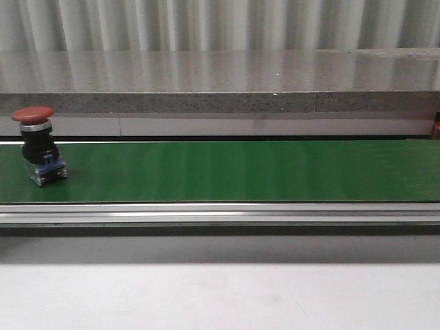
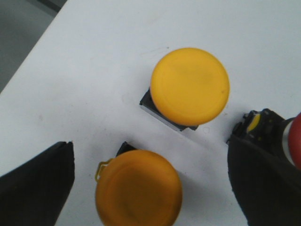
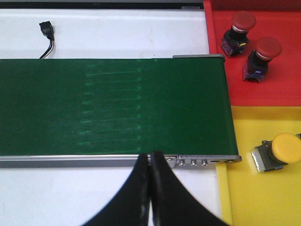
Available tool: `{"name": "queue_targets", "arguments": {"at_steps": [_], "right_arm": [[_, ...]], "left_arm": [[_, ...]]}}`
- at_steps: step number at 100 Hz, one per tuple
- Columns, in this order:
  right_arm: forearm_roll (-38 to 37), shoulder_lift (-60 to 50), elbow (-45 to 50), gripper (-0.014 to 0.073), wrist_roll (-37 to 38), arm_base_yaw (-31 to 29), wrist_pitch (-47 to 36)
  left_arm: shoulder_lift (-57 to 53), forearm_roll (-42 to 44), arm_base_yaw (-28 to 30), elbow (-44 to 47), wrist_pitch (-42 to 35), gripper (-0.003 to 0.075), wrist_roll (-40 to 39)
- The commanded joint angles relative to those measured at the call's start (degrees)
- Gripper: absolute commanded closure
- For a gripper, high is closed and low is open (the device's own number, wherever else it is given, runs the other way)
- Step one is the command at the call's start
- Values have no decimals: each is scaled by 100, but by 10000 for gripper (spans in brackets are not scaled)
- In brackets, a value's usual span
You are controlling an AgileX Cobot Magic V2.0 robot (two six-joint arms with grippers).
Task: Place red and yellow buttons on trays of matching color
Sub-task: 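Move the left gripper down over a yellow push-button on the table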
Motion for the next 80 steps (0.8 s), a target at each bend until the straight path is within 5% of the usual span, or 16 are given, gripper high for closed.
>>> {"name": "queue_targets", "arguments": {"at_steps": [1,17,46,80], "right_arm": [[-20,-31,-149,661,-54,12,-336],[-20,-31,-149,661,-54,12,-336],[-20,-31,-149,661,-54,12,-336],[-20,-31,-149,661,-54,12,-336]], "left_arm": [[-216,-46,14,-172,-205,95,-44],[-216,-46,14,-172,-205,207,-44],[-309,-46,14,-195,203,741,-44],[-1450,-205,-8,-195,680,740,-44]]}}
